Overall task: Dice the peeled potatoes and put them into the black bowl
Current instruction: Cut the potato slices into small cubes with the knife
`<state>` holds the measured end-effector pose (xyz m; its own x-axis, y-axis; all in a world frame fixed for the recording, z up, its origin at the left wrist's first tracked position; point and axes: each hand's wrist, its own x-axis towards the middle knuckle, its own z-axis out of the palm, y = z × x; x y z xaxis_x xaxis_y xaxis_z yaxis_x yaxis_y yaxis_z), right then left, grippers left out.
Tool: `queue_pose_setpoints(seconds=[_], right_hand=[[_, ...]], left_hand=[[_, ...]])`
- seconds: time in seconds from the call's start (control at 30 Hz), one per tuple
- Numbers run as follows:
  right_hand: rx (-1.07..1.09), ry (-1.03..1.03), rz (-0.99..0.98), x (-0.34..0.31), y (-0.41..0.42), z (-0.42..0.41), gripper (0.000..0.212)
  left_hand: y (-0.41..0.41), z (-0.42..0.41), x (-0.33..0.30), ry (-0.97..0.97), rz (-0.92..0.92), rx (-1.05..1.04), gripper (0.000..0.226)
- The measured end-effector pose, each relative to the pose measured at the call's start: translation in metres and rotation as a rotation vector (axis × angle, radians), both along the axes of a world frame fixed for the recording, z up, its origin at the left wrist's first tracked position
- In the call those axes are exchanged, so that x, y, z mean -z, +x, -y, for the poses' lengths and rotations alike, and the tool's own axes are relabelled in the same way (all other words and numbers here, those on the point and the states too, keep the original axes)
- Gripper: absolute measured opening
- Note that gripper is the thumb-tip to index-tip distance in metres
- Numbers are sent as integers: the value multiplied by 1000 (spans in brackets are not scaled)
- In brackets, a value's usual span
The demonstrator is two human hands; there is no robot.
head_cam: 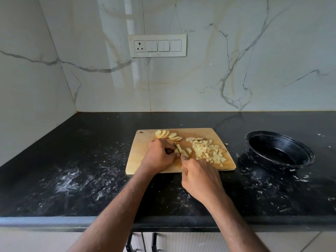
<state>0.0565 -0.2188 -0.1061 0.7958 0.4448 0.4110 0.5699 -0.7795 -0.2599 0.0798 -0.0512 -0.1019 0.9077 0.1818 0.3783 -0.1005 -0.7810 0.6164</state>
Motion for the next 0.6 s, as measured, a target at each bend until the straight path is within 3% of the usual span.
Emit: queue_pose_setpoints(seconds=[0.3, 0.5, 0.6], right_hand=[[33, 69, -44, 6, -23, 23, 35], [79, 209, -44, 4, -22, 24, 33], [24, 227, -41, 4, -23, 24, 34]], left_hand=[[-3, -1, -4, -35, -17, 7, 22], [-6, -9, -6, -19, -2, 78, 12], [-5, -11, -6, -5, 2, 64, 22]])
